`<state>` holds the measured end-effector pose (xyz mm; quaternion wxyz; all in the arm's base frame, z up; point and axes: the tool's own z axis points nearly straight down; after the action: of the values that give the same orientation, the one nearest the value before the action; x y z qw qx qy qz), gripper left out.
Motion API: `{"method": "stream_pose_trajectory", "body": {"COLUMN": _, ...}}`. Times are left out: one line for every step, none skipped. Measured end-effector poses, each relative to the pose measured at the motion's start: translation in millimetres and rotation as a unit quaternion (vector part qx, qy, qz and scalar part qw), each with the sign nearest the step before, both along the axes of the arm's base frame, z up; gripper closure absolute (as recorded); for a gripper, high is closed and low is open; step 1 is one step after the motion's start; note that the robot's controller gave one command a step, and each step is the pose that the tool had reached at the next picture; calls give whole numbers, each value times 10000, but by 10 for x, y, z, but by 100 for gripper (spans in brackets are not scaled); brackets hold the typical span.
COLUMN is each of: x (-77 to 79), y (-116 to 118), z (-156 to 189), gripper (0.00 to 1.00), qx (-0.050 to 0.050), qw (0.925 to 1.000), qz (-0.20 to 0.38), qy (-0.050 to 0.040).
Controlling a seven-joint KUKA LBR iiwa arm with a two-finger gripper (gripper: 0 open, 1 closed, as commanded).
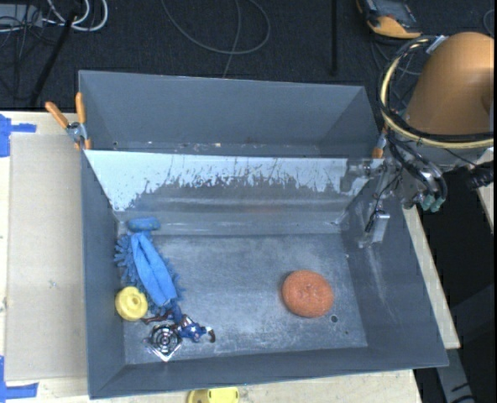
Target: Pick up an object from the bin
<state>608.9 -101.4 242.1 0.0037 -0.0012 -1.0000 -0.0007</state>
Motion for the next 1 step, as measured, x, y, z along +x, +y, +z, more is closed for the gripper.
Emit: {"method": "stream_pose_trajectory", "body": {"x": 13, "y": 4, "z": 49, "gripper": 0, "qx": -6, "qw": 10000, "qz": 9, "qy": -41}}
